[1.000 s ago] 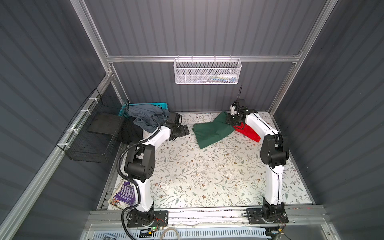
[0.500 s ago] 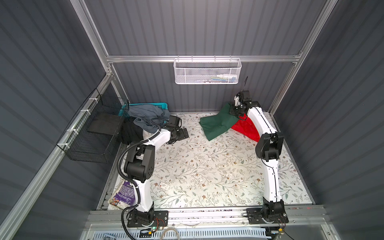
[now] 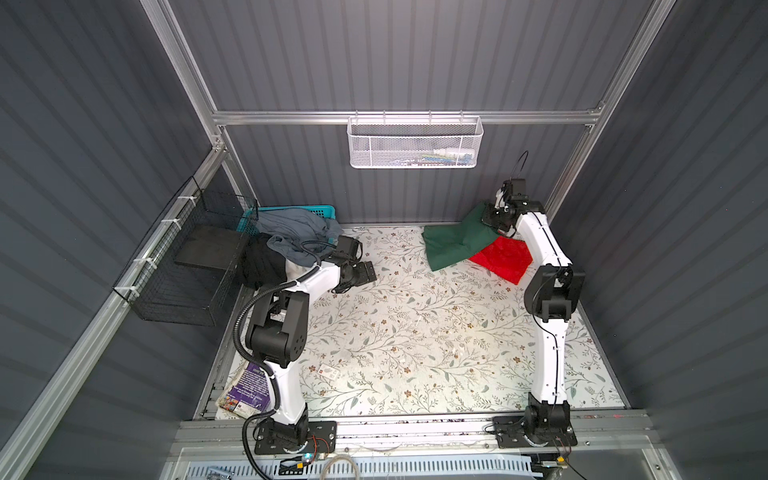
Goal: Fold and stack the t-shirts
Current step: 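Lift the green shirt with the right gripper and drag it toward the red shirt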
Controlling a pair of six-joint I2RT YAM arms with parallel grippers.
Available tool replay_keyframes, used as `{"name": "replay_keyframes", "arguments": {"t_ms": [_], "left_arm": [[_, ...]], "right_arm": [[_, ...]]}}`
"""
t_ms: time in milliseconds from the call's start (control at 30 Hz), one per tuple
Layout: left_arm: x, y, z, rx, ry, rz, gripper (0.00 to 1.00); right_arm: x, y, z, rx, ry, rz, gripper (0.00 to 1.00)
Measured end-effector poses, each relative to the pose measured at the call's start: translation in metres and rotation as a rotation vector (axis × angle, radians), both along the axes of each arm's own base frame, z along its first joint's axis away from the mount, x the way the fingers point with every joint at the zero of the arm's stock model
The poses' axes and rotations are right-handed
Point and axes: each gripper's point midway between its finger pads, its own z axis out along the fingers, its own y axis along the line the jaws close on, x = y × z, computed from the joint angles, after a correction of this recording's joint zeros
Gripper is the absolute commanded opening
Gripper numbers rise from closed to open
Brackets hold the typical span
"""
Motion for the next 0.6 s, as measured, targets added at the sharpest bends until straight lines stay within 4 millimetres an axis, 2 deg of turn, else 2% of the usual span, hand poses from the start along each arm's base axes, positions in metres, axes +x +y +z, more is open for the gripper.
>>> {"name": "replay_keyframes", "arguments": {"t_ms": [233, 600], "left_arm": [[-0.004, 0.001, -0.005, -0.001, 0.009, 0.005, 1.00], [-0.007, 0.001, -0.006, -0.013, 0.009, 0.004, 1.00]], "right_arm": [[-0.009, -0.010, 0.032, 0.012, -0.050, -0.048, 0.00], [-0.010, -0.026, 0.044, 0.022, -0.078, -0.096, 0.00]]}}
